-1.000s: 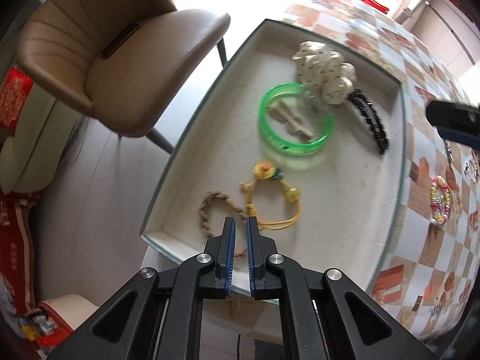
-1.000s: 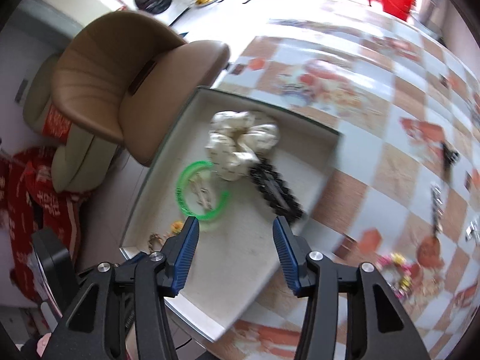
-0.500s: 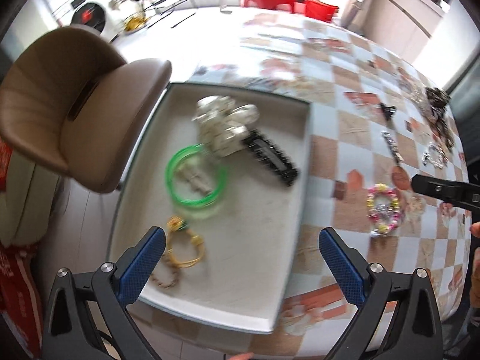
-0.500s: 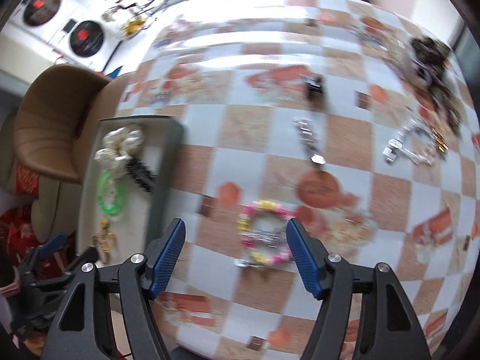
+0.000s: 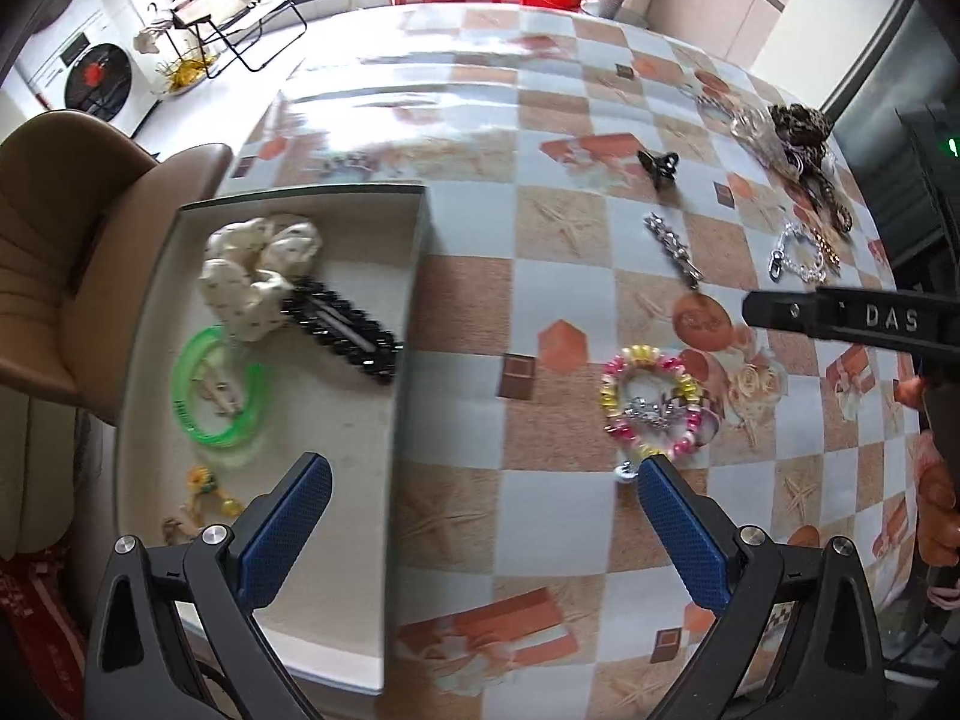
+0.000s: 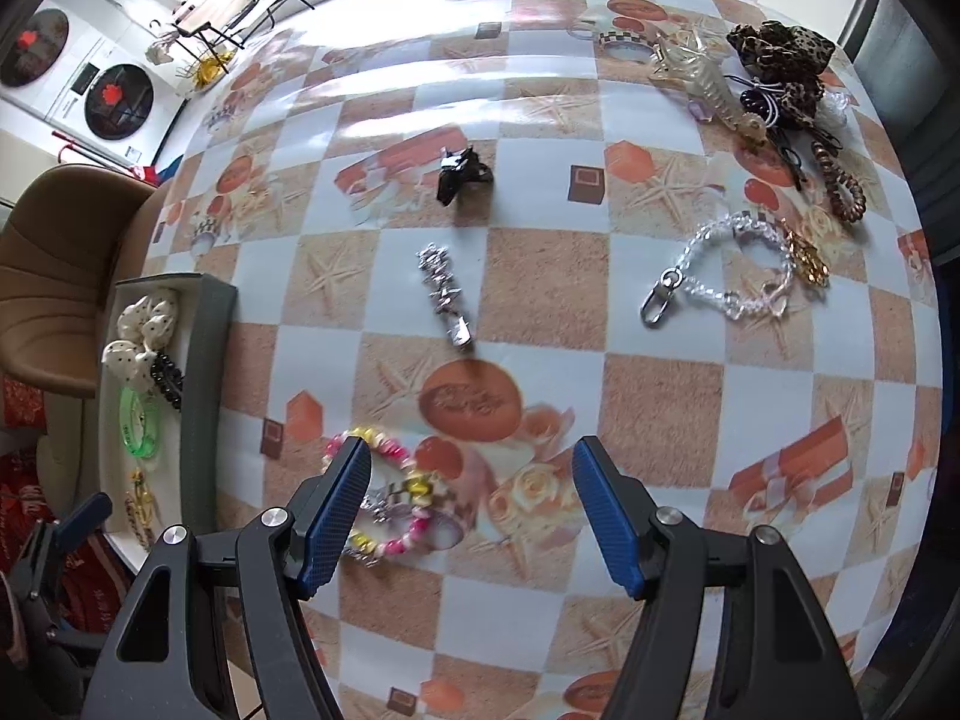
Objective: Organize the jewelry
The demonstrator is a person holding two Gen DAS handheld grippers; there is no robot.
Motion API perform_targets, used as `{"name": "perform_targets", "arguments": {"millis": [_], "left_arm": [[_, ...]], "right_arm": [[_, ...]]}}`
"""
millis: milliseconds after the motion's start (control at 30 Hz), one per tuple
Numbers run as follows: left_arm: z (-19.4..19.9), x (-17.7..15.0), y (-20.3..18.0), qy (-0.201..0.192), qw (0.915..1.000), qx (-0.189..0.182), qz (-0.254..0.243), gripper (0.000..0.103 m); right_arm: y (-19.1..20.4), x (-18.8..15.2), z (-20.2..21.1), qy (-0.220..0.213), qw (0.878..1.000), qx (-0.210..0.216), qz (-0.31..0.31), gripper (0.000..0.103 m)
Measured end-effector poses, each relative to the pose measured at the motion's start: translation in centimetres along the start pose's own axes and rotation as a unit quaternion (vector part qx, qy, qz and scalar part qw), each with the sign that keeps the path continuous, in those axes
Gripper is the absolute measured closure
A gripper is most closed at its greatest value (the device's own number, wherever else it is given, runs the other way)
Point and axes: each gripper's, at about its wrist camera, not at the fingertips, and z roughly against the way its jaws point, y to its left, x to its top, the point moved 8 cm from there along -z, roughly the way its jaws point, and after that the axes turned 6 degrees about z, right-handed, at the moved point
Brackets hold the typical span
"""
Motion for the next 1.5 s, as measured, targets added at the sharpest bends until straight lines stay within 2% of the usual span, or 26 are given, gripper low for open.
{"name": "perform_targets", "arguments": {"millis": [433,500,600,667,833,933,1100,1200,1233,1267,1300,1333,1367,1400,1433,1500], "left_arm": [[-4.6,1.1,-3.1,0.018,0.9997,-0.003,-0.015,0.0],[-5.3,1.4,-3.3,0.019,0.9997,-0.002,-0.018,0.006],[-6.3,1.9,-3.6,0.021,0.9995,-0.004,-0.023,0.007],[-6.8,2.0,-3.9,0.023,0.9993,-0.006,-0.029,0.007],[-8.0,2.1,-4.8,0.029,0.9983,-0.012,-0.049,0.007],[-8.8,1.9,-5.3,0.039,0.9973,-0.012,-0.061,0.02],[-9.0,2.1,-5.7,0.034,0.9966,-0.008,-0.075,0.022],[-8.9,2.2,-6.0,0.029,0.9963,-0.009,-0.08,0.033],[-8.9,2.2,-6.2,0.028,0.9961,-0.011,-0.084,0.039],[-8.9,2.4,-6.7,0.027,0.9958,-0.012,-0.086,0.046],[-8.8,2.4,-7.1,0.027,0.9954,-0.013,-0.092,0.05],[-8.7,2.4,-7.4,0.026,0.9949,-0.014,-0.096,0.058],[-8.7,2.5,-7.6,0.026,0.9945,-0.016,-0.1,0.07],[-8.6,2.5,-7.9,0.026,0.9941,-0.018,-0.104,0.077],[-8.5,2.4,-8.2,0.024,0.9938,-0.025,-0.105,0.089],[-8.5,2.5,-8.2,0.029,0.9942,-0.035,-0.097,0.091]], "right_arm": [[0.1,3.7,-3.5,0.006,0.998,0.006,0.058,0.03],[0.4,4.3,-4.3,0.009,0.997,0.004,0.07,0.03],[0.8,5.0,-5.5,0.013,0.996,-0.004,0.091,0.038],[1.0,5.3,-6.1,0.015,0.994,-0.012,0.104,0.046],[1.8,6.0,-6.4,0.005,0.99,-0.034,0.14,0.053],[2.0,6.2,-6.6,0.002,0.987,-0.048,0.153,0.058],[2.1,6.3,-6.8,-0.005,0.983,-0.07,0.172,0.073],[1.8,6.3,-6.7,-0.008,0.984,-0.071,0.166,0.082],[1.6,6.6,-6.7,-0.009,0.984,-0.075,0.164,0.091],[1.4,6.7,-6.6,-0.01,0.985,-0.071,0.159,0.092],[1.2,6.5,-6.6,-0.01,0.985,-0.069,0.156,0.092],[1.2,6.6,-6.6,-0.01,0.986,-0.068,0.154,0.092],[1.0,6.5,-6.5,-0.01,0.986,-0.067,0.152,0.092],[0.9,6.5,-6.4,-0.01,0.987,-0.066,0.15,0.092],[0.8,6.5,-6.4,-0.009,0.988,-0.062,0.143,0.092],[0.2,6.4,-6.1,-0.009,0.99,-0.052,0.13,0.092]]}}
